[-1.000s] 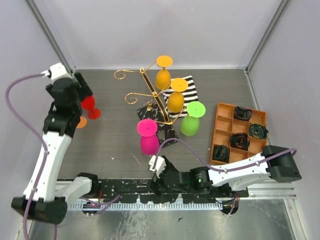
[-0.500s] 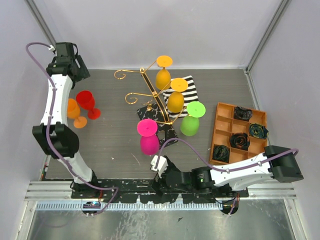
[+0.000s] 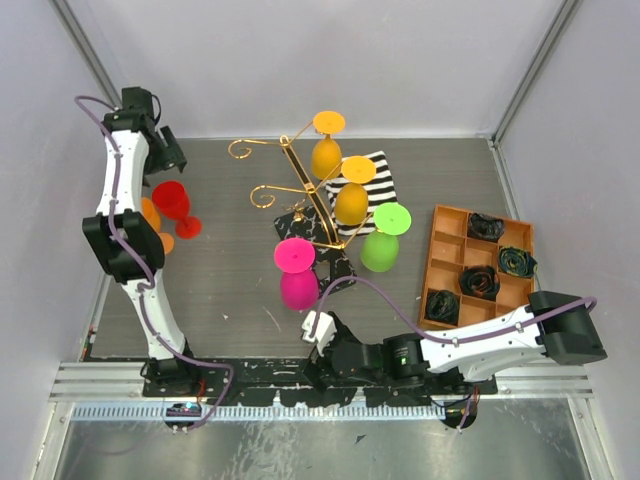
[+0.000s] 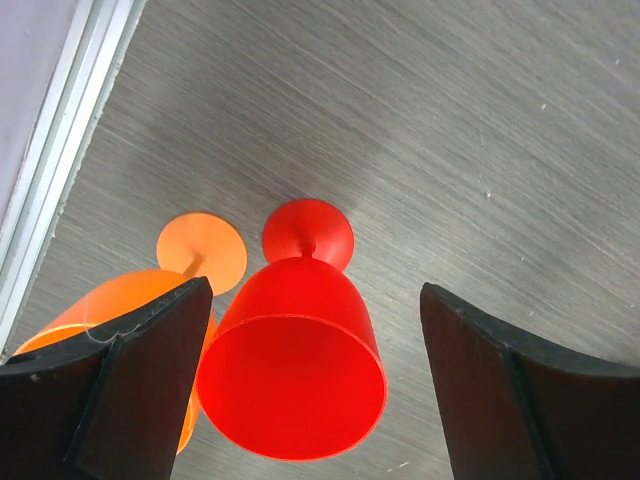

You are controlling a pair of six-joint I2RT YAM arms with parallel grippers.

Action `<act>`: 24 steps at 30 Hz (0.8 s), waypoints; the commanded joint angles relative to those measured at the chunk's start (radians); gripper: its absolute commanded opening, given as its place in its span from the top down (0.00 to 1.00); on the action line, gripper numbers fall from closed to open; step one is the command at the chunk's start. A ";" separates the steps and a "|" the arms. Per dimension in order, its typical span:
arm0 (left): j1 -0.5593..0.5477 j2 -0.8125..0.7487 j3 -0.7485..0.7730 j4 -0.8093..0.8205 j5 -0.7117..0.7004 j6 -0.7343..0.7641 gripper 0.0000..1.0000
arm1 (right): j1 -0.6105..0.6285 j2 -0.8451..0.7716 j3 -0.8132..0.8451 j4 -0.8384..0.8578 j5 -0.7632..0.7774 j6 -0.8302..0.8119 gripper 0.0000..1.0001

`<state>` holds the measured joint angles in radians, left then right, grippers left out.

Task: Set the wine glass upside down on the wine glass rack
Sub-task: Move the wine glass to the center of the board.

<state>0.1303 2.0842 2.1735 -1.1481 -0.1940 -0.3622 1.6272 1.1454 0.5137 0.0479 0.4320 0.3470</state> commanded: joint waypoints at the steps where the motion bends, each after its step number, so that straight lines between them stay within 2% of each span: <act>1: 0.001 0.027 0.038 -0.076 0.025 -0.006 0.08 | -0.004 0.009 0.003 0.027 0.012 0.013 0.00; 6: 0.001 0.012 -0.034 -0.017 0.011 -0.009 0.08 | -0.003 0.016 0.001 0.027 0.012 0.016 0.00; 20: 0.000 0.038 -0.089 0.008 0.016 -0.015 0.12 | -0.004 0.031 0.003 0.026 0.009 0.021 0.00; 21: 0.000 0.045 -0.086 0.006 0.023 -0.013 0.15 | -0.004 0.032 0.002 0.026 0.009 0.020 0.00; 24: 0.000 0.064 -0.078 -0.002 0.028 -0.011 0.17 | -0.003 0.033 0.003 0.026 0.008 0.021 0.00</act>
<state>0.1284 2.1197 2.0956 -1.1603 -0.1879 -0.3717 1.6272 1.1790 0.5133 0.0471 0.4316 0.3546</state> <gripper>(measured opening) 0.841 0.999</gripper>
